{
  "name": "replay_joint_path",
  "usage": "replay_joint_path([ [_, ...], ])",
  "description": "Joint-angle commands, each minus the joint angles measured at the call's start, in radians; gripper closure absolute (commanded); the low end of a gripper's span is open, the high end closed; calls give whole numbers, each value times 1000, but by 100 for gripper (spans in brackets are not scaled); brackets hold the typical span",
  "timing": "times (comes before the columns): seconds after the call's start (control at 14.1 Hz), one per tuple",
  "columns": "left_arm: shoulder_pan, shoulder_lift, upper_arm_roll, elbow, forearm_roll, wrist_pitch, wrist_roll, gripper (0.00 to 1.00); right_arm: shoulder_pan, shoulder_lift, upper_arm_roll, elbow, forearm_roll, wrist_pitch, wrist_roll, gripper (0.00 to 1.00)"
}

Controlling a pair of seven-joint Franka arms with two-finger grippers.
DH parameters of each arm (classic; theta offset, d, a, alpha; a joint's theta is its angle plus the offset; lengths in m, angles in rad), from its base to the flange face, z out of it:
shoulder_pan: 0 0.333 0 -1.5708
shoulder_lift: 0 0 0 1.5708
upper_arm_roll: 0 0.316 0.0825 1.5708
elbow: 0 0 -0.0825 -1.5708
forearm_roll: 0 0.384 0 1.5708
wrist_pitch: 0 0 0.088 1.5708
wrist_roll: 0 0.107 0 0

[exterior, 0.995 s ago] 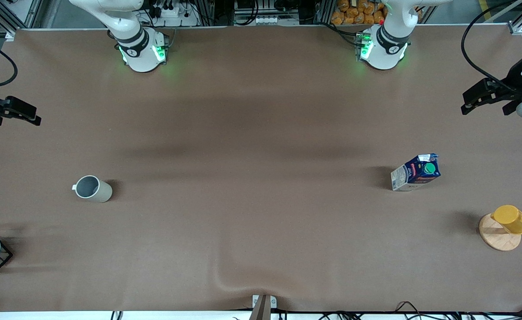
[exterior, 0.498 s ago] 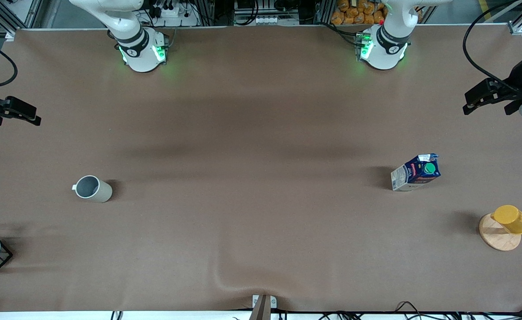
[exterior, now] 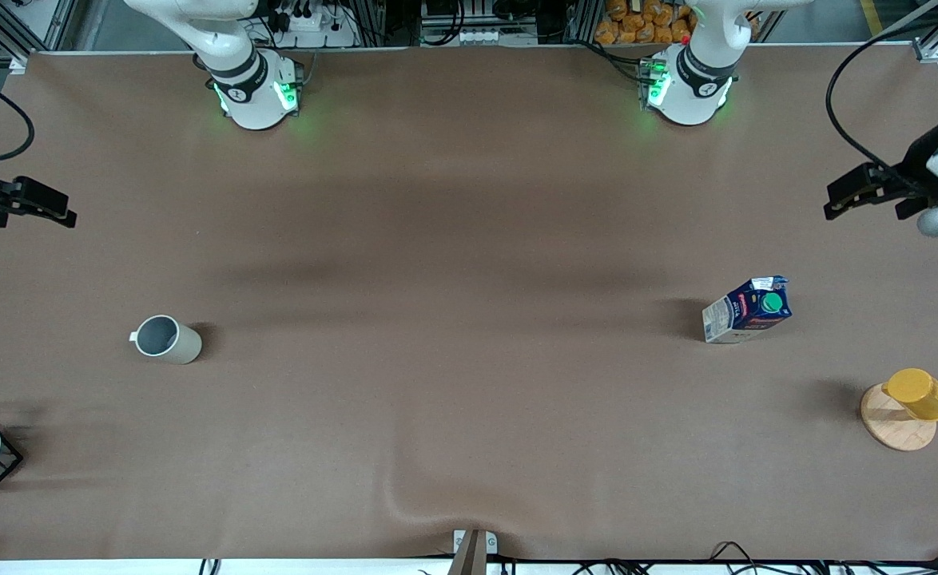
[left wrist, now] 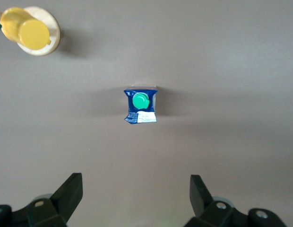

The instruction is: Place milk next to cup

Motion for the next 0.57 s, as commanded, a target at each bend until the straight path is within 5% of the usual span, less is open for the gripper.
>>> replay_joint_path([
  [0.0,11,76,1,9,2,29,20,0,-14,60,-4,6,-13,-3,15,0],
  [0.5,37,238,2,-112,53,294,-2,0,-90,319,-4,44,-13,66,-57,0],
])
